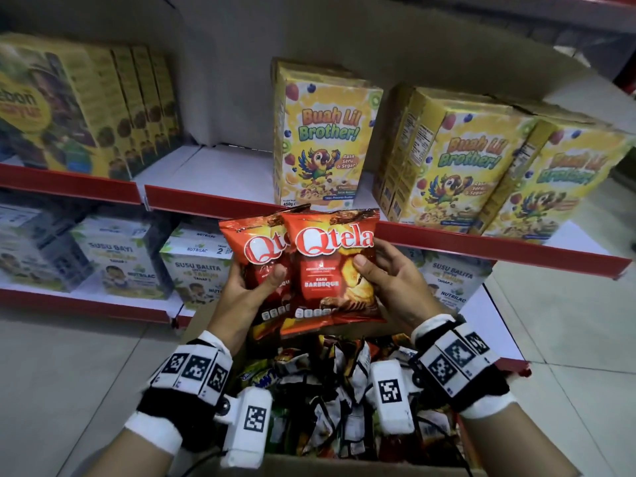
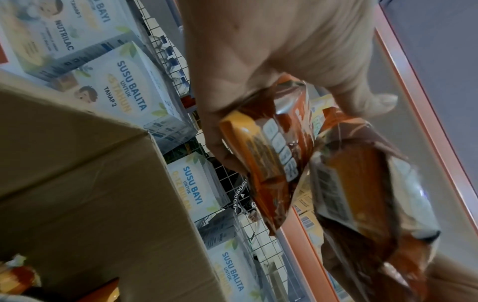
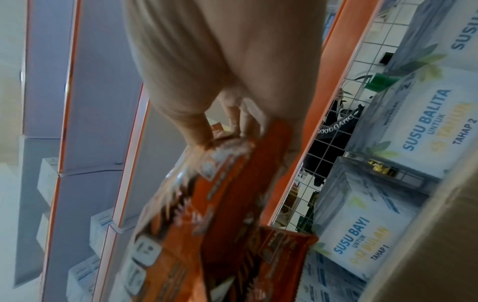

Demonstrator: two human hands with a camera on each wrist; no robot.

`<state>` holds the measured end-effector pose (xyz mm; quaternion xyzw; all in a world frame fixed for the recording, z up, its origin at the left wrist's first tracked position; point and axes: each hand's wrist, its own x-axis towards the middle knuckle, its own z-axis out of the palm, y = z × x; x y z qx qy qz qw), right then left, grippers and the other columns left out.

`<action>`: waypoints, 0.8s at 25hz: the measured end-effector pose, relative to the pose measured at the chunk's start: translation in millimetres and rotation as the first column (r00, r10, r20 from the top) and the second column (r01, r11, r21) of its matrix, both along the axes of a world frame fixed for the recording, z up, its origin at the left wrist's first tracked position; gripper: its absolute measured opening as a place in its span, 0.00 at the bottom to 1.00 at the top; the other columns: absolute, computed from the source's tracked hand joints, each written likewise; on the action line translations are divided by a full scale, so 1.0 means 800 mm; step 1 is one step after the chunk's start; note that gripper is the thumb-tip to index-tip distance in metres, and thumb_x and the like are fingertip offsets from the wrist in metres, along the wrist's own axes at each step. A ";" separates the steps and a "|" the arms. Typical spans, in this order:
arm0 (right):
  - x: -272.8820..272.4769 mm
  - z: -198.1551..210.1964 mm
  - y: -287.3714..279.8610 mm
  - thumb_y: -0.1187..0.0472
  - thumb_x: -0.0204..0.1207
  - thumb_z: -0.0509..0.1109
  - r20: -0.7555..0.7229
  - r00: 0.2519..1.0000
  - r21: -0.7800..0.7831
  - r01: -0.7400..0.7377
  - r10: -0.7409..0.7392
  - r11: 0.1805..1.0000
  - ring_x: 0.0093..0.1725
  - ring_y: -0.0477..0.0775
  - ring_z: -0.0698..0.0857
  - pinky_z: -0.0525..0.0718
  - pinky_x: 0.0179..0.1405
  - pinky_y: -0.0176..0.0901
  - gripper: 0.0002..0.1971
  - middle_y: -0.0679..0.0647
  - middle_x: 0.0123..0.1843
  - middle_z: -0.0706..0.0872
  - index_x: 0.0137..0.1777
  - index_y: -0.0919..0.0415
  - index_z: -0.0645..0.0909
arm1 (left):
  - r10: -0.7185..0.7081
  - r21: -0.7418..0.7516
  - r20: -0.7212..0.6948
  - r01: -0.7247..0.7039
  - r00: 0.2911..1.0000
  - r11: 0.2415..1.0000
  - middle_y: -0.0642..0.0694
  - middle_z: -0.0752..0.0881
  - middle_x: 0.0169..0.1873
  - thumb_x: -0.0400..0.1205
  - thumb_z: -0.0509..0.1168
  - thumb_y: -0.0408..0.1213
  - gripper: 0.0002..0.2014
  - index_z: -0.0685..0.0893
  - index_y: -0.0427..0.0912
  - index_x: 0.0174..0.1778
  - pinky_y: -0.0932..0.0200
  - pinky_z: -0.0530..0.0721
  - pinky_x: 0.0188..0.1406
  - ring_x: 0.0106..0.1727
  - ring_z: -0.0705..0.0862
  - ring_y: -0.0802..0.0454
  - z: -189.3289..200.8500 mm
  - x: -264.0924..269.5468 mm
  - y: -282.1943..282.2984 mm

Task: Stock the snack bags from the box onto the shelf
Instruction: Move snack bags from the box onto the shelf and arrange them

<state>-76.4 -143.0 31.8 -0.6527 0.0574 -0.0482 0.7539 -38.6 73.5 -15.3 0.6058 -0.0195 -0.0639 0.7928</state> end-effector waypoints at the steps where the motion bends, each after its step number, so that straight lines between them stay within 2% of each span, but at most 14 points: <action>1: -0.001 -0.001 -0.003 0.57 0.62 0.74 0.006 1.000 0.001 0.018 -0.018 1.000 0.66 0.60 0.82 0.80 0.66 0.61 0.26 0.56 0.64 0.85 0.62 0.51 0.78 | 0.027 0.030 -0.003 -0.026 1.000 0.999 0.54 0.86 0.59 0.43 0.79 0.71 0.55 0.74 0.58 0.68 0.41 0.81 0.64 0.60 0.86 0.51 -0.003 -0.001 0.000; 3: -0.001 -0.004 -0.007 0.56 0.63 0.74 0.008 0.999 0.003 0.035 -0.035 0.999 0.66 0.60 0.82 0.79 0.66 0.61 0.29 0.57 0.65 0.84 0.67 0.54 0.76 | 0.047 0.077 -0.004 -0.047 0.999 0.996 0.57 0.88 0.54 0.42 0.76 0.74 0.51 0.77 0.61 0.63 0.39 0.81 0.64 0.57 0.87 0.52 -0.007 -0.003 0.002; 6: -0.002 -0.009 0.003 0.60 0.64 0.73 0.003 1.000 0.101 0.013 -0.013 0.995 0.64 0.61 0.83 0.84 0.59 0.56 0.31 0.59 0.65 0.84 0.69 0.60 0.74 | -0.023 0.092 0.009 0.022 1.000 0.996 0.52 0.86 0.61 0.43 0.75 0.75 0.59 0.72 0.55 0.72 0.37 0.78 0.67 0.62 0.84 0.47 -0.006 -0.006 0.000; 8: -0.002 -0.015 0.016 0.60 0.64 0.74 -0.005 1.000 0.121 -0.010 0.011 0.993 0.60 0.60 0.86 0.88 0.51 0.50 0.30 0.60 0.63 0.85 0.68 0.60 0.75 | -0.097 0.072 0.021 0.095 0.995 0.993 0.47 0.83 0.64 0.42 0.78 0.72 0.61 0.70 0.54 0.73 0.38 0.79 0.66 0.63 0.84 0.45 -0.004 -0.008 -0.005; 11: -0.001 -0.021 0.029 0.54 0.63 0.76 0.015 1.000 -0.014 -0.008 0.008 1.000 0.57 0.55 0.87 0.88 0.47 0.44 0.30 0.55 0.61 0.86 0.67 0.52 0.76 | -0.219 -0.024 -0.008 0.219 0.976 0.975 0.43 0.83 0.65 0.39 0.81 0.67 0.58 0.70 0.58 0.68 0.46 0.86 0.55 0.60 0.86 0.44 -0.001 -0.009 -0.007; 13: 0.000 -0.024 0.033 0.52 0.64 0.76 0.061 0.998 -0.123 -0.018 0.026 0.992 0.58 0.48 0.86 0.87 0.48 0.40 0.30 0.52 0.60 0.85 0.67 0.47 0.74 | -0.265 -0.040 -0.030 0.264 0.964 0.964 0.43 0.83 0.63 0.38 0.82 0.65 0.61 0.68 0.56 0.69 0.47 0.86 0.54 0.61 0.85 0.43 0.001 -0.008 -0.005; 15: 0.001 -0.029 0.038 0.55 0.69 0.74 0.098 0.994 -0.181 -0.034 0.053 0.983 0.51 0.38 0.87 0.86 0.42 0.33 0.27 0.46 0.55 0.85 0.67 0.46 0.73 | -0.259 0.003 -0.034 0.259 0.965 0.966 0.44 0.86 0.60 0.40 0.85 0.60 0.61 0.66 0.54 0.71 0.49 0.87 0.50 0.58 0.87 0.43 -0.001 -0.006 -0.004; 17: 0.001 -0.033 0.042 0.59 0.73 0.73 0.119 0.990 -0.206 -0.047 0.073 0.978 0.46 0.33 0.87 0.84 0.38 0.28 0.22 0.41 0.49 0.86 0.65 0.43 0.74 | -0.248 0.003 -0.033 0.249 0.968 0.969 0.45 0.89 0.55 0.47 0.86 0.50 0.56 0.68 0.52 0.72 0.54 0.88 0.41 0.52 0.90 0.45 -0.006 -0.005 -0.007; 18: 0.000 -0.034 0.043 0.57 0.73 0.72 0.118 0.990 -0.219 -0.055 0.082 0.974 0.46 0.32 0.87 0.84 0.38 0.28 0.21 0.39 0.48 0.86 0.63 0.40 0.74 | -0.234 -0.014 -0.043 0.234 0.971 0.972 0.46 0.90 0.52 0.50 0.85 0.45 0.52 0.69 0.51 0.72 0.56 0.88 0.38 0.50 0.90 0.46 -0.010 -0.004 -0.007; 20: 0.001 -0.038 0.042 0.47 0.73 0.67 0.088 0.992 -0.240 -0.067 0.090 0.968 0.49 0.35 0.87 0.86 0.42 0.33 0.17 0.39 0.50 0.85 0.62 0.36 0.75 | -0.182 -0.035 -0.051 0.181 0.982 0.983 0.47 0.91 0.49 0.53 0.82 0.41 0.47 0.71 0.51 0.70 0.56 0.88 0.35 0.47 0.91 0.47 -0.016 -0.001 -0.001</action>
